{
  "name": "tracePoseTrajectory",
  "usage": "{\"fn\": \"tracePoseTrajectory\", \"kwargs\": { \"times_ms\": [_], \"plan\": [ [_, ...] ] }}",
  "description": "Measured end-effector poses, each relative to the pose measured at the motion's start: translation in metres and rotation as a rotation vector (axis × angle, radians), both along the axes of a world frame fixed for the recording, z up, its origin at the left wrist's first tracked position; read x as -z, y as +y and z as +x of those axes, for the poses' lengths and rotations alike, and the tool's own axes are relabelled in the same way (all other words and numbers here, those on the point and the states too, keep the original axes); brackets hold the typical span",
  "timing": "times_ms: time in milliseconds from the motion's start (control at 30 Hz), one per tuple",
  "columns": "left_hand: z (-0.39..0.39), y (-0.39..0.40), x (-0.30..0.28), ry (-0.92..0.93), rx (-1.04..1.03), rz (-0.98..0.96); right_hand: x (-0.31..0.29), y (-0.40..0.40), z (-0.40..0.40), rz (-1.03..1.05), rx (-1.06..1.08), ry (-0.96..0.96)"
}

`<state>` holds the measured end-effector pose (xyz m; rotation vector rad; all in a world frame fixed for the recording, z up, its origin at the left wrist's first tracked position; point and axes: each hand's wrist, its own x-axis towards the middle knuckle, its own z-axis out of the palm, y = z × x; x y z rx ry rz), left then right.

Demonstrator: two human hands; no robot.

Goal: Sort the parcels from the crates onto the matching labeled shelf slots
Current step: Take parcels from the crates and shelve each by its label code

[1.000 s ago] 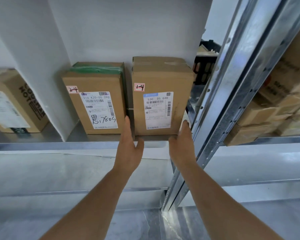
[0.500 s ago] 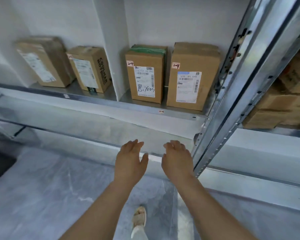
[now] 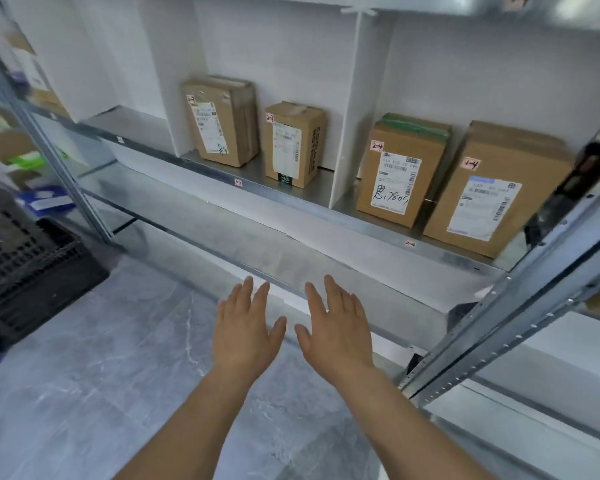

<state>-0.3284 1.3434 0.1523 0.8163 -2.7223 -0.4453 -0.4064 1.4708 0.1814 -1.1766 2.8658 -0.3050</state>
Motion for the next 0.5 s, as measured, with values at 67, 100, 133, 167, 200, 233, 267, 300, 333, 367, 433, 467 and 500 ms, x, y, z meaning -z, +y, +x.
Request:
{"fn": "tracePoseTrajectory", "kwargs": {
  "times_ms": [67,100,133,167,200,233,267,300,333,367,433,467,500],
  "plan": [
    [0.014,-0.028,-0.005,0.023,-0.046,0.016,-0.003,-0.033,0.008,0.012,-0.035,0.023],
    [0.024,-0.044,-0.007,0.033,-0.070,0.023,-0.002,-0.052,0.014,0.013,-0.051,0.034],
    [0.035,-0.061,-0.009,0.033,-0.100,0.025,-0.002,-0.073,0.021,0.013,-0.067,0.047],
    [0.049,-0.078,-0.010,0.024,-0.137,0.027,-0.001,-0.094,0.031,0.004,-0.084,0.073],
    [0.062,-0.096,-0.010,0.018,-0.181,0.031,-0.001,-0.115,0.040,-0.021,-0.104,0.102],
    [0.077,-0.115,-0.010,0.014,-0.231,0.039,0.001,-0.137,0.049,-0.051,-0.129,0.137],
    [0.090,-0.134,-0.010,0.010,-0.277,0.054,0.003,-0.159,0.058,-0.056,-0.153,0.173],
    [0.103,-0.151,-0.012,0.007,-0.317,0.069,0.003,-0.179,0.067,-0.073,-0.173,0.190],
    [0.115,-0.168,-0.011,0.006,-0.342,0.081,0.004,-0.199,0.075,-0.096,-0.203,0.197],
    [0.126,-0.184,-0.012,0.016,-0.361,0.086,0.003,-0.219,0.083,-0.130,-0.235,0.206],
    [0.147,-0.214,-0.014,0.047,-0.393,0.093,0.001,-0.257,0.101,-0.187,-0.296,0.206],
    [0.158,-0.227,-0.015,0.063,-0.413,0.107,0.001,-0.275,0.110,-0.208,-0.327,0.214],
    [0.170,-0.240,-0.017,0.061,-0.431,0.127,0.002,-0.292,0.119,-0.221,-0.358,0.220]
  ]
}}
